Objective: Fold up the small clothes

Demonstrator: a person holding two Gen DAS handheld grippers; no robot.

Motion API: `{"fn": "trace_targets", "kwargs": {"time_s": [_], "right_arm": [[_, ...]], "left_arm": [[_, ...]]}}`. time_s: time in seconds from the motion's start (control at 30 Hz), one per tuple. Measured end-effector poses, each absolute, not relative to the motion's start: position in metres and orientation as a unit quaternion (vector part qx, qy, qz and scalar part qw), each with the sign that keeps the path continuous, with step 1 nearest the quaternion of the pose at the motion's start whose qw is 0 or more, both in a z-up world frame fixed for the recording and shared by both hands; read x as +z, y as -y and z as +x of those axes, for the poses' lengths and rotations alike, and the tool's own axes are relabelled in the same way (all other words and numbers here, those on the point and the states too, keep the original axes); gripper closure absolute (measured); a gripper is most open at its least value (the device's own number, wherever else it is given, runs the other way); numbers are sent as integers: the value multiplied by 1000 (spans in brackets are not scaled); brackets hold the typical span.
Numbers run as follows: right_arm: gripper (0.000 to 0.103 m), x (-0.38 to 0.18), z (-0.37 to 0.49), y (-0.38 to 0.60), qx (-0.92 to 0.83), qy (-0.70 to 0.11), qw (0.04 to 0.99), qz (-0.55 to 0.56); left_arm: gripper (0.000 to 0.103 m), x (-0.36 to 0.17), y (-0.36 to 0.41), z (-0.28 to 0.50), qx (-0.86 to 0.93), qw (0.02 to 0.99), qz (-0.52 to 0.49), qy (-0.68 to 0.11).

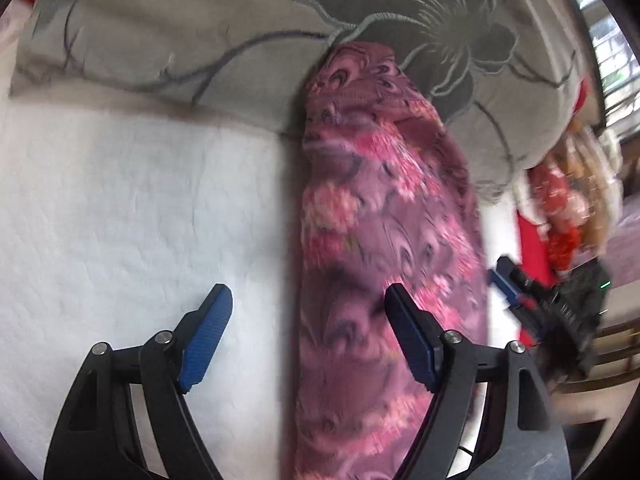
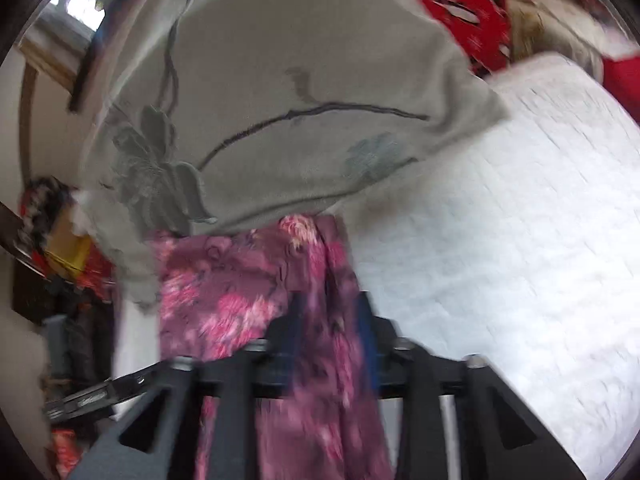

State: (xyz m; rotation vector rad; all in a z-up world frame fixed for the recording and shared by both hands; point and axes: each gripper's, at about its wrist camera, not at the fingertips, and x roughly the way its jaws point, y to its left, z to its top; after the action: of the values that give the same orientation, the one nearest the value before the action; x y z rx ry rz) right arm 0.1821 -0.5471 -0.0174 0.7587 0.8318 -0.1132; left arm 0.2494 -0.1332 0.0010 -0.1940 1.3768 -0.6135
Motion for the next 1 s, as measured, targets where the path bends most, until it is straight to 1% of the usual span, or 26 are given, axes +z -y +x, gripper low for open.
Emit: {"fn": "trace_targets", "kwargs": {"time_s": [0.03, 0.1, 0.2, 0.23, 0.27, 0.37, 0.4, 0.43, 0.47, 0.53, 0.57, 0.6, 0.63, 0.7, 0.77, 1.0], "right_arm": [[47, -21, 171, 550, -40, -396, 838, 374], [47, -29, 160, 551, -23, -402, 831, 384], [46, -56, 159, 548, 2, -419, 808, 415], [45, -56, 157, 545, 7, -409, 810, 420], [39, -57, 159, 543, 14, -396, 815, 422], [38, -59, 171, 540, 35, -382, 813, 438], [38, -61, 178, 538, 45, -385, 809, 442], [38, -60, 184, 533, 48, -390, 809, 436], [38, -59, 187, 529, 45, -395, 813, 425], [47, -54, 188, 524, 37, -405, 823, 397], [60, -52, 187, 521, 34, -408, 827, 385], [65, -49, 185, 518, 32, -407, 833, 375], [68, -44, 183, 513, 24, -402, 841, 362], [72, -36, 178, 508, 13, -397, 853, 338], [74, -26, 173, 499, 0, -392, 864, 317], [75, 11, 149, 467, -3, -378, 884, 274]], "left_arm": [[24, -3, 130, 246, -284, 715, -102, -630], [24, -10, 129, 239, -284, 709, -118, -635], [24, -8, 140, 227, -287, 719, -106, -625], [24, -8, 143, 222, -292, 713, -107, -628], [24, -8, 149, 220, -297, 709, -106, -631], [24, -10, 168, 216, -303, 704, -94, -636], [26, -10, 170, 215, -298, 708, -93, -633], [40, -9, 171, 215, -297, 710, -98, -631], [46, -9, 173, 215, -295, 711, -102, -630], [64, -9, 175, 215, -288, 715, -107, -628], [68, -7, 171, 215, -287, 717, -107, -626], [72, -4, 170, 213, -287, 721, -104, -622], [75, -1, 170, 212, -287, 724, -102, -619], [77, 6, 171, 208, -288, 732, -93, -610], [79, 12, 171, 204, -286, 740, -84, -603], [79, 40, 148, 181, -278, 760, -66, -584]]}}
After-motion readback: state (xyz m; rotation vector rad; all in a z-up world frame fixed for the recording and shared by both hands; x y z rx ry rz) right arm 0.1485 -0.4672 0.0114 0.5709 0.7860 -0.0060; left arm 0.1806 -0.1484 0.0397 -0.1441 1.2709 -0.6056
